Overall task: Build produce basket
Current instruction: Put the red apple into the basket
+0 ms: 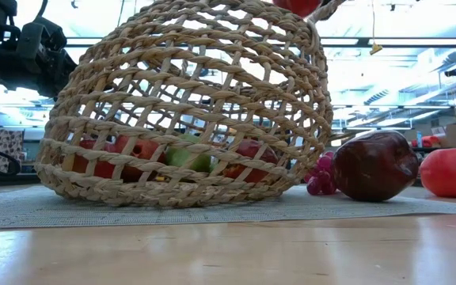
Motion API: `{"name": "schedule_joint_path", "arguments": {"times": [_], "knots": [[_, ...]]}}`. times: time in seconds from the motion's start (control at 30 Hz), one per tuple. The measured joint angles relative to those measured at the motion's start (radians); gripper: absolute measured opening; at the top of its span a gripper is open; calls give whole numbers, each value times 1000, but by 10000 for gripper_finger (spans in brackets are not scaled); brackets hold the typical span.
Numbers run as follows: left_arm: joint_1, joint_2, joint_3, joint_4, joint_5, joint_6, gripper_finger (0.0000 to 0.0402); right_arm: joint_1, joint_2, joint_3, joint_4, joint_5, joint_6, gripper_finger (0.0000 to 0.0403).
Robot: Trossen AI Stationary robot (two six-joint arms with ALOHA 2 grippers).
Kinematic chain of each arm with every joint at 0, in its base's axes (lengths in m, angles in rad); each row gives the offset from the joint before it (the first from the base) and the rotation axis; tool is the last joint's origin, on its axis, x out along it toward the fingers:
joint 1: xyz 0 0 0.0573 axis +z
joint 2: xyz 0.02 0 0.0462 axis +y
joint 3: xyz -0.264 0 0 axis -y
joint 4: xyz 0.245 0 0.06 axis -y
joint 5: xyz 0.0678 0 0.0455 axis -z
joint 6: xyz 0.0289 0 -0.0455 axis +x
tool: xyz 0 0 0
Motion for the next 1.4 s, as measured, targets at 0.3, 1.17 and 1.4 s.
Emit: {"name": "schedule_joint_path", "arguments": {"times": [0.3, 1.17, 1.4], "knots": [[0, 0, 0, 0, 0, 0, 35, 4, 10, -37, 76, 4, 70, 351], [0, 0, 0, -1, 0, 0, 38, 32, 96, -64, 206, 8, 134, 351], [0, 0, 0, -1, 0, 0, 37, 77, 104, -63, 243, 76, 132, 351]]}}
